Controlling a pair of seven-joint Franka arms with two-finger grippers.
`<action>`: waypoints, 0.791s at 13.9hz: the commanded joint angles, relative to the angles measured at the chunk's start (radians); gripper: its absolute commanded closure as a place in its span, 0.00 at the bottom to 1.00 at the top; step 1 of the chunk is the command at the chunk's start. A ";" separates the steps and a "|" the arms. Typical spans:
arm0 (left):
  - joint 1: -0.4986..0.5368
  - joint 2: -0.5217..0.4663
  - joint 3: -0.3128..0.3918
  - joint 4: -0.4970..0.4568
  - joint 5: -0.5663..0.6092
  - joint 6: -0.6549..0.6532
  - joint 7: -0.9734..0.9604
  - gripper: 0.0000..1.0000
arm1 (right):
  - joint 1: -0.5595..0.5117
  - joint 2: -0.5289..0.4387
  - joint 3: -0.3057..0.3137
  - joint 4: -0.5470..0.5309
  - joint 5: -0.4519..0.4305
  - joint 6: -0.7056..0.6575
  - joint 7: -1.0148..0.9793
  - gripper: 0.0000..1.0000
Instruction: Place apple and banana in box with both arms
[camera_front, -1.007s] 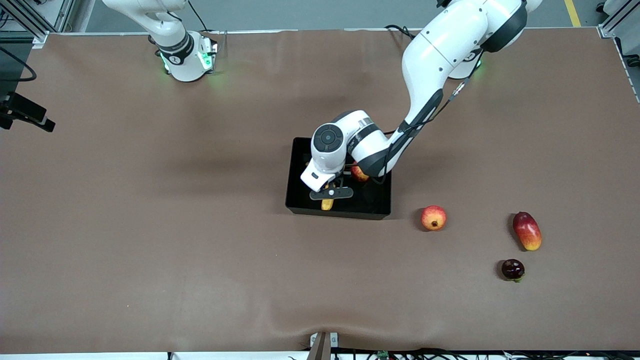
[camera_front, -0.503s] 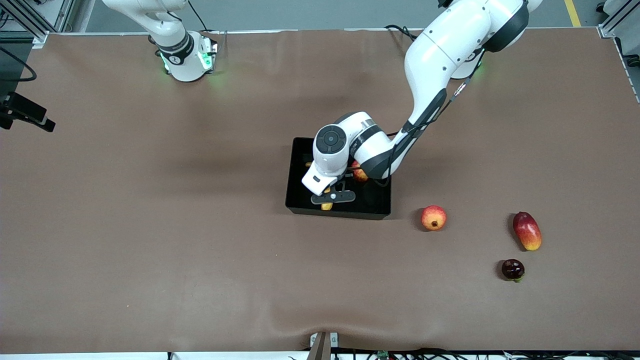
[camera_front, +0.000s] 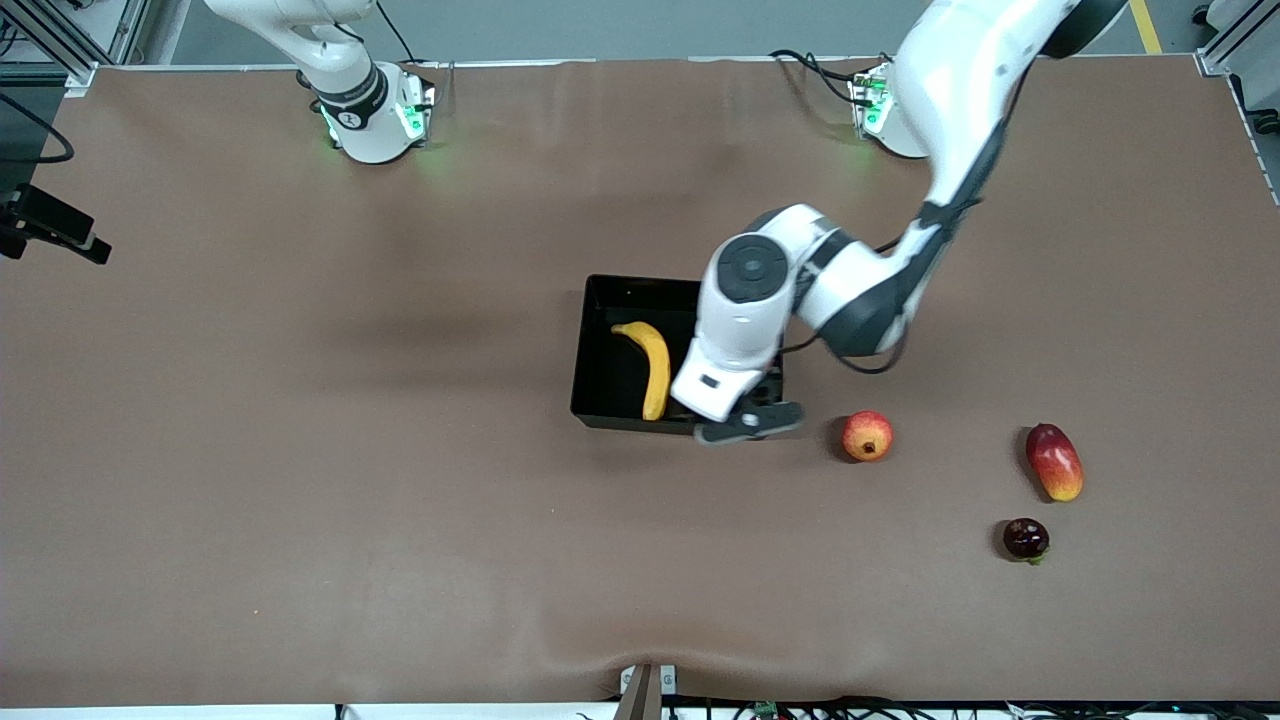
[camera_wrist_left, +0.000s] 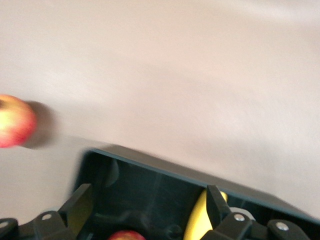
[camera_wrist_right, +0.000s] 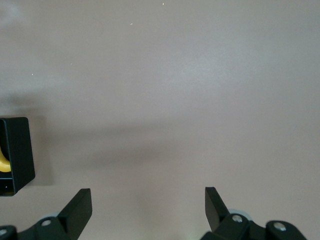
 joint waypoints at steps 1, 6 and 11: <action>0.067 -0.088 -0.003 -0.028 -0.001 -0.080 0.075 0.00 | -0.024 0.003 0.016 0.015 0.001 -0.005 -0.007 0.00; 0.228 -0.211 -0.010 -0.028 -0.012 -0.249 0.330 0.00 | -0.022 0.003 0.016 0.013 0.002 -0.006 -0.007 0.00; 0.359 -0.340 -0.005 -0.030 -0.133 -0.362 0.568 0.00 | -0.022 0.003 0.016 0.013 0.002 -0.006 -0.007 0.00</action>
